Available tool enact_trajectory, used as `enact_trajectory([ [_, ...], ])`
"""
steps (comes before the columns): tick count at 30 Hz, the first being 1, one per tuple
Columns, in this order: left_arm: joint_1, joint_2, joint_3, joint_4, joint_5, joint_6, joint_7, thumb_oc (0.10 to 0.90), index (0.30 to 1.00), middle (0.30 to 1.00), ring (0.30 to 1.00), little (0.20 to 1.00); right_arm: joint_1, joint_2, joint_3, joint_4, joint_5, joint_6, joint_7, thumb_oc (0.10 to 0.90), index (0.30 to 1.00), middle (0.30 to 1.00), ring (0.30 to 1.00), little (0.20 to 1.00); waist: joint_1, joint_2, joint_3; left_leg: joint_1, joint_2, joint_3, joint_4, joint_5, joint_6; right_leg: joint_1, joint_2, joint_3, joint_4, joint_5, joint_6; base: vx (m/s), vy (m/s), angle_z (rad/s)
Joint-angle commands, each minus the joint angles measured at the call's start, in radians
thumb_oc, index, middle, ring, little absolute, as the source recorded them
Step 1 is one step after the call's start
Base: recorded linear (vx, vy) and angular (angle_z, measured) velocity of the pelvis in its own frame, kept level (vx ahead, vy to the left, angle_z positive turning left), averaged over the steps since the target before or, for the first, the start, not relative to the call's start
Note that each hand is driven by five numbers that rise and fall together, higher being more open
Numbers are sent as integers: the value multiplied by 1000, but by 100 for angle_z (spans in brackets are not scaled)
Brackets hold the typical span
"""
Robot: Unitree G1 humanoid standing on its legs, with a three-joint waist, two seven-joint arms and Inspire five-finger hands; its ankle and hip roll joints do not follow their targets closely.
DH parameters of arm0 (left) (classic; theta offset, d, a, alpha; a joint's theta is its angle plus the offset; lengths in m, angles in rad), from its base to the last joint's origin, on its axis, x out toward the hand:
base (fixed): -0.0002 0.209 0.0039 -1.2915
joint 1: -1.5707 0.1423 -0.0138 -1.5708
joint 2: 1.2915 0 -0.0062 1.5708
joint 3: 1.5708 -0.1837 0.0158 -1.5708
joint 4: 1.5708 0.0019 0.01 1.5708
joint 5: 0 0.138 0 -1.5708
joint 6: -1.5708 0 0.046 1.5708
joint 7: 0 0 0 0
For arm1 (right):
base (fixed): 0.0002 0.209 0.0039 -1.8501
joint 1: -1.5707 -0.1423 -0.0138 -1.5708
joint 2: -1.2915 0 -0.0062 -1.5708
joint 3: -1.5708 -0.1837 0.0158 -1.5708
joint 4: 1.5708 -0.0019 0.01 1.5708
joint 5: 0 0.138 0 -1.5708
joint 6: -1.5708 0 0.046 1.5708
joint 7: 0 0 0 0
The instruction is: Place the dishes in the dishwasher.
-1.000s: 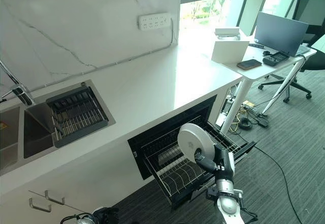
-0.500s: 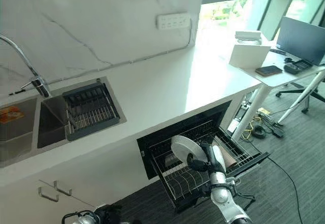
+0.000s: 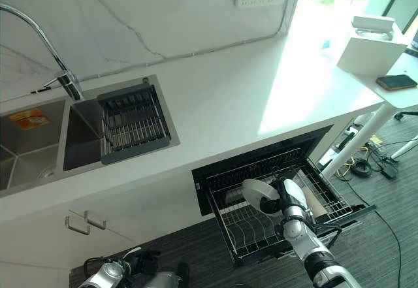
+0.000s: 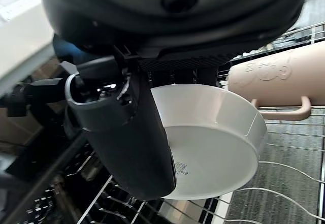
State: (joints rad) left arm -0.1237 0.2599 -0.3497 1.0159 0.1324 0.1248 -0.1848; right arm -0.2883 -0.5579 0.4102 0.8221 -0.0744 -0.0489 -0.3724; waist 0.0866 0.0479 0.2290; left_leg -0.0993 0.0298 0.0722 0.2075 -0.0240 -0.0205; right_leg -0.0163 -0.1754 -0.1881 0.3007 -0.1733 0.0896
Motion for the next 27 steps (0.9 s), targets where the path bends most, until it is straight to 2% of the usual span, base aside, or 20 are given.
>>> enact_trajectory([
  [1, 153, 31, -119, 53, 51, 62, -56, 800, 900, 900, 900, 900, -120, -31, -106, -31, 20, -22, -176, 400, 300, 300, 300, 300, 19, -18, 2, 20, 12, -65, 92, -215, -19, -34, -25, 19, -1, -21, 39, -6, 26, 9],
  [8, 150, 29, -135, 55, 24, 37, -40, 800, 900, 900, 900, 900, -154, -40, -153, -2, 11, 7, -401, 400, 300, 300, 300, 300, 18, 0, 34, 1, 0, -66, 92, -206, -13, -54, -28, 25, -1, -10, 41, -35, 36, 7],
  [17, 149, 12, -148, 48, 0, 3, -17, 800, 900, 900, 900, 900, -163, -9, -137, -13, -44, 22, -558, 400, 300, 300, 300, 300, 9, 21, 76, -20, -16, -64, 92, -199, -7, -82, -32, 40, -1, 0, 42, -49, 46, 4],
  [27, 119, 1, -180, 28, -53, -5, 8, 800, 900, 900, 900, 900, -208, 57, -57, 25, -51, -17, -524, 400, 300, 300, 300, 300, 8, 40, 135, -53, -23, -57, 92, -185, -4, -118, -42, 42, -1, 14, 41, -41, 29, -7],
])
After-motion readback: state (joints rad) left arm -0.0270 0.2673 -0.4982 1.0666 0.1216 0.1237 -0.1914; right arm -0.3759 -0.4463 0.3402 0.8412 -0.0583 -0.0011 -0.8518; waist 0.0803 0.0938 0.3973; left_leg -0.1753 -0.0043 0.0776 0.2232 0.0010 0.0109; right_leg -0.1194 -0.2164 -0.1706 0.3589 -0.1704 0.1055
